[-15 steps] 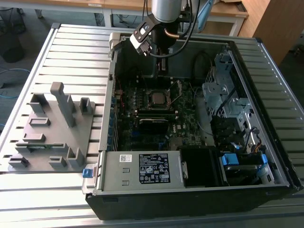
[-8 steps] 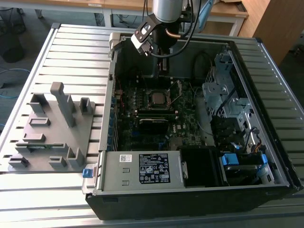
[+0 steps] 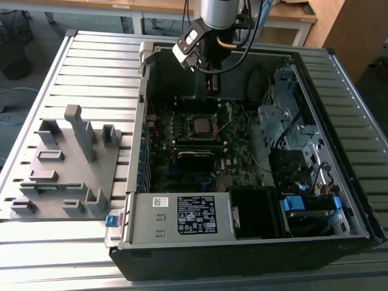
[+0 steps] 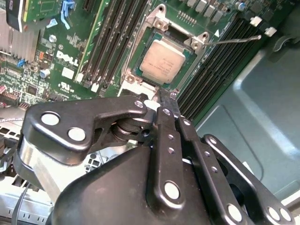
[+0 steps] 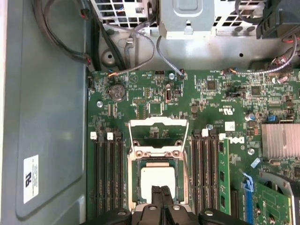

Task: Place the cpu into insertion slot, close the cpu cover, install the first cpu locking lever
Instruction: 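Place the cpu into insertion slot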

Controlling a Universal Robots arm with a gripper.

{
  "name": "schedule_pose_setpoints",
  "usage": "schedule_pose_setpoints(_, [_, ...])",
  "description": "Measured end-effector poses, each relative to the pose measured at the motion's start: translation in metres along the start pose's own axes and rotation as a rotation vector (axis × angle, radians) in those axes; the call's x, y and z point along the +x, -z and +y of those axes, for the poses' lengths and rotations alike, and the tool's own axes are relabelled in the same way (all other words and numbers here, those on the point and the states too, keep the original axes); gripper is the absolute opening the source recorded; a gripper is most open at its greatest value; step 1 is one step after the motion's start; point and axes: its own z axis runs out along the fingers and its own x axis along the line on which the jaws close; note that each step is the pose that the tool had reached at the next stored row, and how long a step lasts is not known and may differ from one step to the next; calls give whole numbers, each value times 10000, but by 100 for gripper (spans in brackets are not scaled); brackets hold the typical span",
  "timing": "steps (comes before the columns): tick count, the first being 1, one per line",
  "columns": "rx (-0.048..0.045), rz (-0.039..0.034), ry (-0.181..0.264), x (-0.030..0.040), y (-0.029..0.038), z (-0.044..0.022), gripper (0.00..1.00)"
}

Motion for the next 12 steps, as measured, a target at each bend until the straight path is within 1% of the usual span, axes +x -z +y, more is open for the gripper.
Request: schedule_pose_setpoints(12, [0, 0, 0, 7, -9, 205, 10])
